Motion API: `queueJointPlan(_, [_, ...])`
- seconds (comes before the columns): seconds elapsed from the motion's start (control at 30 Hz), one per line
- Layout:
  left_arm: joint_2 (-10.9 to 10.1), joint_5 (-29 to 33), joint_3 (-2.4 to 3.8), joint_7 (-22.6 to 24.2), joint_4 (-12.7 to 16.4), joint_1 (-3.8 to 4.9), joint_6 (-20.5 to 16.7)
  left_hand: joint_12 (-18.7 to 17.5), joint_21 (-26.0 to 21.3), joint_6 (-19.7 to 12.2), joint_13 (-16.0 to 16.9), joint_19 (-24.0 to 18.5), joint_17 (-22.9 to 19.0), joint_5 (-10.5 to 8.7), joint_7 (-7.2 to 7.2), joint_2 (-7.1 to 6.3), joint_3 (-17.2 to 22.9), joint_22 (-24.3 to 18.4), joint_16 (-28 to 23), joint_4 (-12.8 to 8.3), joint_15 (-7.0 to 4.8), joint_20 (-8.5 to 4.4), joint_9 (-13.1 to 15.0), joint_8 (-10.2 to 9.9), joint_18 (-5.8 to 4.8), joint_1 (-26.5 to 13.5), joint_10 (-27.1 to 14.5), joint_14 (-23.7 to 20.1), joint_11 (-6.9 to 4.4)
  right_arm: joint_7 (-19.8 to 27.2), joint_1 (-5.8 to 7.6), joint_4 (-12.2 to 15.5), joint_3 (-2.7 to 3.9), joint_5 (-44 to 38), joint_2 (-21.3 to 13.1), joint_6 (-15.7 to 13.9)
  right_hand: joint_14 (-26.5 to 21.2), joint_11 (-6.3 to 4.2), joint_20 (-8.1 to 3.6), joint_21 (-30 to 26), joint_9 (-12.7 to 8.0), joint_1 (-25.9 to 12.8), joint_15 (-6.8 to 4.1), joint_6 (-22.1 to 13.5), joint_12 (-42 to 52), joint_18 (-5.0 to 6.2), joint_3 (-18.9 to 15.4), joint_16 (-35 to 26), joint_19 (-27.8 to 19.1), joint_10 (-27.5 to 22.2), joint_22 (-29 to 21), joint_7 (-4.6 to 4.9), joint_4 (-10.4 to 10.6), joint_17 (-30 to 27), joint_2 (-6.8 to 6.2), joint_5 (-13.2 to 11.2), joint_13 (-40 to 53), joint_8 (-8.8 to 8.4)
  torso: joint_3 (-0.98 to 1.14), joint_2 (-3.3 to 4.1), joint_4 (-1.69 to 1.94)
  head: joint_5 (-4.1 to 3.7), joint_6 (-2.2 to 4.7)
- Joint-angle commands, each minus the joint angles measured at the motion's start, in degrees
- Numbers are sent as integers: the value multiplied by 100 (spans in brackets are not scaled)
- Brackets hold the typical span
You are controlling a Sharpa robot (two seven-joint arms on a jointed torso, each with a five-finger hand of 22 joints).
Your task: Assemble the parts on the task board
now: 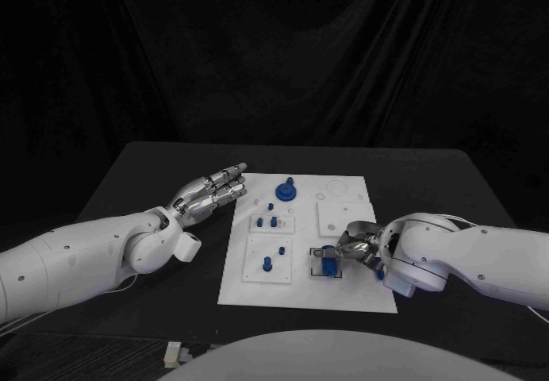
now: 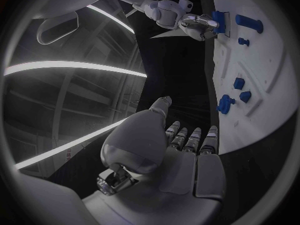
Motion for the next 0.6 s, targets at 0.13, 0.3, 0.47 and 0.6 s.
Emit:
queueJointPlan(0.13, [12,7,7,23,-4,-5,94,-19,34,-30,-5,-1,-7,23,25,5,41,7,-21,-4,37,47,-7,2,48,-64,-1,-2,24,60,-26,-4,-12,2,24,3,468,33,42,-33,-10,-136,32,-55,15,25,-212,-25,301,597,1294,4,155,785,14,-65,1509,-4,1,0,-2,23,-1])
queueJointPlan(0.3, [7,7,7,0,-9,-6,105,-19,35,-27,-5,0,-7,20,33,9,43,8,-21,-2,38,48,-7,3,47,-69,-1,-2,25,135,-26,-7,-12,2,19,-109,467,31,43,-42,1,-199,33,-61,15,27,-359,-26,297,597,1291,4,291,780,43,-68,1509,16,-3,-1,-1,23,-1])
queueJointPlan(0.47, [10,7,6,-24,-23,-6,123,-19,35,-27,-5,0,-7,20,33,9,43,8,-21,-2,38,48,-7,3,47,-69,-1,-2,25,214,-25,14,-11,2,-5,-236,472,22,42,-41,34,-300,30,-28,15,27,-501,-16,299,597,1292,-7,325,801,107,-54,1509,78,-1,-2,-1,39,-1])
queueJointPlan(0.6, [13,7,6,-44,-30,-7,135,-19,35,-17,-5,0,-7,15,48,16,47,7,-21,3,42,50,-4,6,46,-78,-1,-2,26,253,-25,29,-10,2,-25,-293,474,4,32,-40,111,-349,15,6,15,27,-635,-9,301,597,1292,-30,322,812,172,-50,1509,198,2,-2,0,35,-1])
